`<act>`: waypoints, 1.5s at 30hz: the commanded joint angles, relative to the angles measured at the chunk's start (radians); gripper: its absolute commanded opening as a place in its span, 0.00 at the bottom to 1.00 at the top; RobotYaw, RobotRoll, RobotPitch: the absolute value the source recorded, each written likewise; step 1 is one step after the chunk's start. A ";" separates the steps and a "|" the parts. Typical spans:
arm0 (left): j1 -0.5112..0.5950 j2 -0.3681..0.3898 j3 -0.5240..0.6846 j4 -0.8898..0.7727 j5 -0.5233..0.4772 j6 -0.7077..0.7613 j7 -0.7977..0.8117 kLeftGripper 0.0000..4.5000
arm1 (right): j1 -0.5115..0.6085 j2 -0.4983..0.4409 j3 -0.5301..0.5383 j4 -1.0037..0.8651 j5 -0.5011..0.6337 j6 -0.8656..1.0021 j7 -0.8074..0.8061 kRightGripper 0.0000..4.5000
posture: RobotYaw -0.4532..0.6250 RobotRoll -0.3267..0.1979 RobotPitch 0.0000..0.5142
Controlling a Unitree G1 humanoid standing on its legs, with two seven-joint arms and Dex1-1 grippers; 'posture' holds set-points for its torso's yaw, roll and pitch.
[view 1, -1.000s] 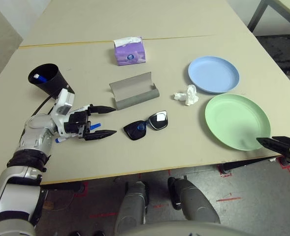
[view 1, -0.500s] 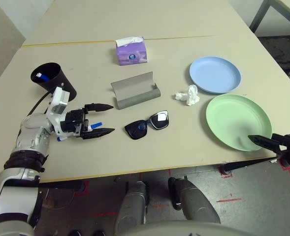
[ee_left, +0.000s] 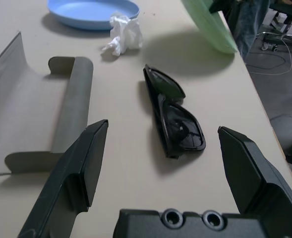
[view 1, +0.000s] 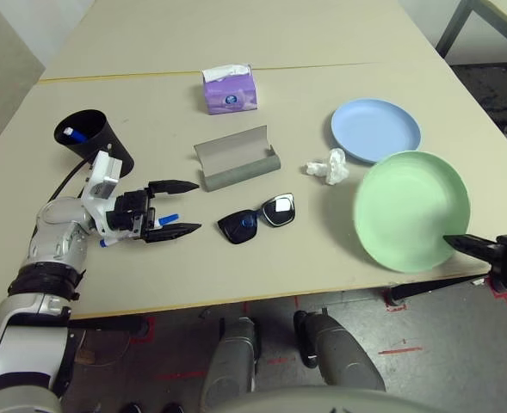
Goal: Organize and tidy the items on the table.
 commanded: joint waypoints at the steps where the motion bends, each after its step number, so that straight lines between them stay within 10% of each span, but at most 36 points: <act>1: 0.020 -0.004 0.013 -0.012 0.015 0.003 -0.009 1.00 | 0.012 0.005 0.004 0.005 0.006 0.030 -0.012 0.00 | 0.30 0.62 0.38; 21: 0.052 -0.007 0.027 -0.013 0.029 -0.012 -0.009 1.00 | -0.808 0.070 0.080 0.514 -0.035 0.029 -0.202 0.00 | 0.32 0.62 0.38; 45: 0.173 -0.006 0.132 -0.128 0.044 0.029 -0.009 1.00 | -1.055 0.109 0.313 1.063 -0.421 -0.305 -0.018 0.00 | 0.37 0.62 0.43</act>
